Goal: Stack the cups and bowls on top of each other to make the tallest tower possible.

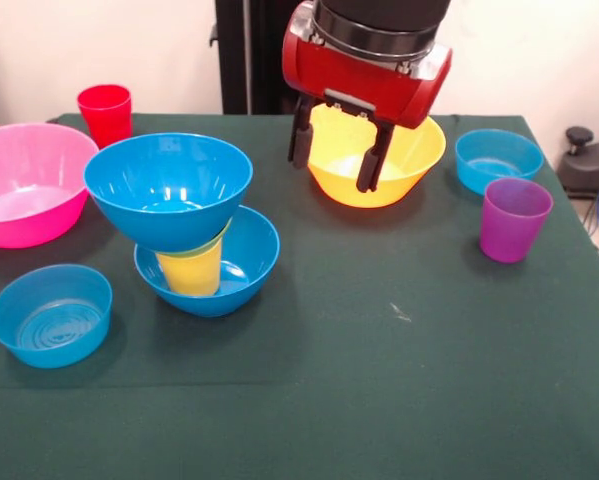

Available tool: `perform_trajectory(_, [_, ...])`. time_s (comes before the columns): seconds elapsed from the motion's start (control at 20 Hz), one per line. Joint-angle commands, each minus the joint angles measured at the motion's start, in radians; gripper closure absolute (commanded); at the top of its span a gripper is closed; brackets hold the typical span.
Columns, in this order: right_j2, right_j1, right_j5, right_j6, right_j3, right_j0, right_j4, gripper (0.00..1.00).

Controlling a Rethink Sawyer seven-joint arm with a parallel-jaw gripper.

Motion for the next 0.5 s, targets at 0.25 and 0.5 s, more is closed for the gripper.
perform_trajectory(0.25, [-0.025,0.017,0.004,0.194,0.014,0.033,0.036,0.00])
perform_trajectory(0.5, [-0.043,0.017,0.008,0.185,0.009,0.043,0.050,0.00])
